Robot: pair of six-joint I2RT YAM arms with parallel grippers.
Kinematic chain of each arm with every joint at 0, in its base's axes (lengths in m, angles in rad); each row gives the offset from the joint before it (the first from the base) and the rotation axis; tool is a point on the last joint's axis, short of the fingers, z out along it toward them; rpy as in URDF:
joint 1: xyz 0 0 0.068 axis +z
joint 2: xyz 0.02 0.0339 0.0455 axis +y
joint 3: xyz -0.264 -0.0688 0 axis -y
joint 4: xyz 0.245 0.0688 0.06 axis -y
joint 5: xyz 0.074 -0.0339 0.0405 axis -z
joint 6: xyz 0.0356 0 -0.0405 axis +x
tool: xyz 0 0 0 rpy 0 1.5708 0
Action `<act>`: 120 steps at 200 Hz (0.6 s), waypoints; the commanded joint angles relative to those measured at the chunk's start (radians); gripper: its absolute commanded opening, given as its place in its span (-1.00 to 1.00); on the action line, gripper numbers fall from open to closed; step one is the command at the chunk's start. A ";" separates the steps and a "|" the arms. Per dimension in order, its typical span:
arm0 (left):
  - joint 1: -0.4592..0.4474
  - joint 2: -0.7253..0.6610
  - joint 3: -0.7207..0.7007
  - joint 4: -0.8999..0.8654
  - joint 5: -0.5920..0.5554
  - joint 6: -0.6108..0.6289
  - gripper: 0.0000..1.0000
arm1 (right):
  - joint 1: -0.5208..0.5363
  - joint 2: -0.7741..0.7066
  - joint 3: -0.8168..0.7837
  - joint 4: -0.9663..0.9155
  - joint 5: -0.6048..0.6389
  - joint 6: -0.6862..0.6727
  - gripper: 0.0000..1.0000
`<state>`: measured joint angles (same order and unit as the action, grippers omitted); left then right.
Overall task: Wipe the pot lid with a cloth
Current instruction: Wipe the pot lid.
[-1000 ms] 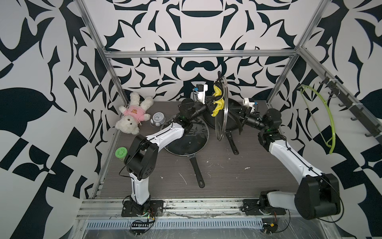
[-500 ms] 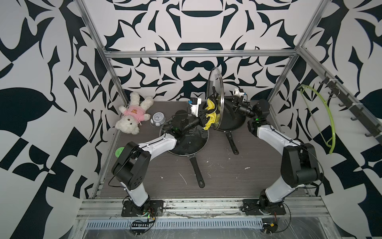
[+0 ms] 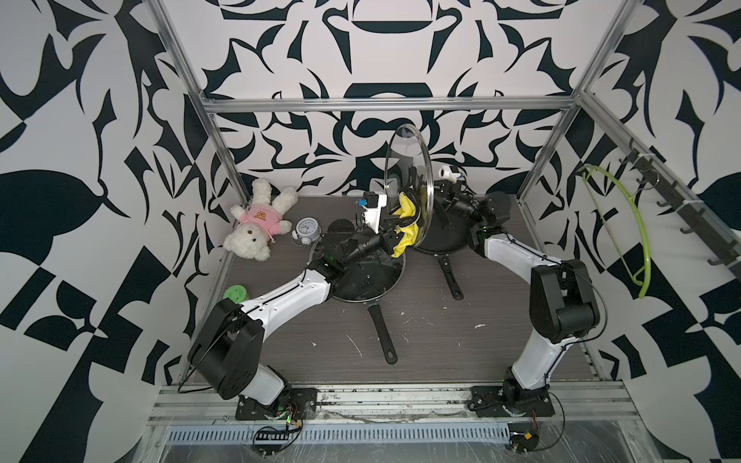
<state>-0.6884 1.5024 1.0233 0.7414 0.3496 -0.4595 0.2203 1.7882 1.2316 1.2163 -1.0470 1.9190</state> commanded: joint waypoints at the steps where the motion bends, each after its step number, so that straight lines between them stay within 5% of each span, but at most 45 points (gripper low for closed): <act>1: -0.066 -0.013 0.081 0.013 0.114 0.031 -1.00 | 0.074 -0.076 0.075 0.166 0.085 -0.022 -1.00; 120: 0.044 0.167 0.508 -0.201 -0.002 0.131 -1.00 | 0.119 -0.138 -0.029 0.134 0.077 -0.089 -1.00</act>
<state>-0.6594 1.5978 1.4658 0.6361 0.3550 -0.3637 0.2756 1.7267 1.1900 1.2057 -0.9531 1.9053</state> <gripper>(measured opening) 0.140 0.317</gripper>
